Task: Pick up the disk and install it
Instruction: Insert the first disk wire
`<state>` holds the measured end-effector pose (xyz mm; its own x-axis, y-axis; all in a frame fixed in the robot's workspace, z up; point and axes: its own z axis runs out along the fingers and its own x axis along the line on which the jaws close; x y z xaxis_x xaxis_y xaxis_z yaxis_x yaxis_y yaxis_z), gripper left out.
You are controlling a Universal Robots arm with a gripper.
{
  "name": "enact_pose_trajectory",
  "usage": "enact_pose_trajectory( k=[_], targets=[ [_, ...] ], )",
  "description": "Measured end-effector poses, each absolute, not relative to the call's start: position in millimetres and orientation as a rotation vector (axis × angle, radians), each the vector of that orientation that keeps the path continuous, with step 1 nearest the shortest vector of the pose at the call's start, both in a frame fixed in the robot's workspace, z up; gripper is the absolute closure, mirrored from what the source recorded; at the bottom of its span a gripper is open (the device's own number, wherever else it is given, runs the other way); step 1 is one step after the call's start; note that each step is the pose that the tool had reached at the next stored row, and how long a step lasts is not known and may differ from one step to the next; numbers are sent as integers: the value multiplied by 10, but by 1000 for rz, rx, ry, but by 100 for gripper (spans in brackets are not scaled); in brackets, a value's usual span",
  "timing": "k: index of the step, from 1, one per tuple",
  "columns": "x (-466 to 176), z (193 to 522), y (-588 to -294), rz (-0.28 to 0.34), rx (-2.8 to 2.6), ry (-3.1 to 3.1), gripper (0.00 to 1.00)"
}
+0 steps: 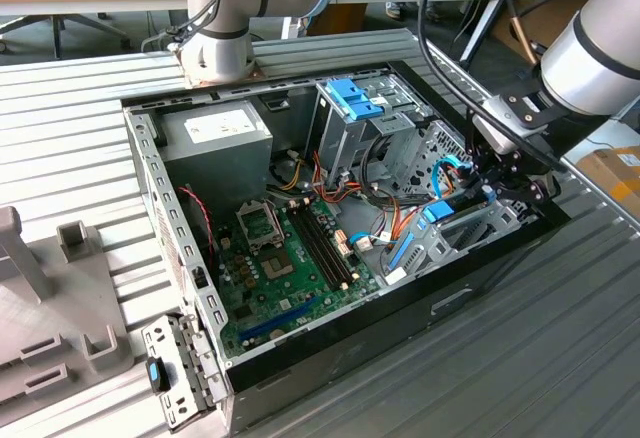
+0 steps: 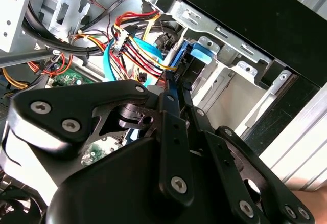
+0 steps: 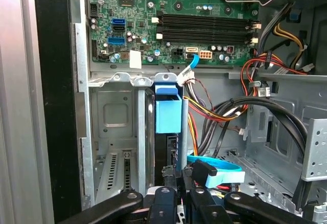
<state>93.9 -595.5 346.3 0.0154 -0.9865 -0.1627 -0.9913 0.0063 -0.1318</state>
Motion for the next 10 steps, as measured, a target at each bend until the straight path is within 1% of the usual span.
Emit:
enact_pose_trajectory(
  k=[10],
  targets=[
    [946, 3461, -5956, 31, -2083, 2066, 84]
  ],
)
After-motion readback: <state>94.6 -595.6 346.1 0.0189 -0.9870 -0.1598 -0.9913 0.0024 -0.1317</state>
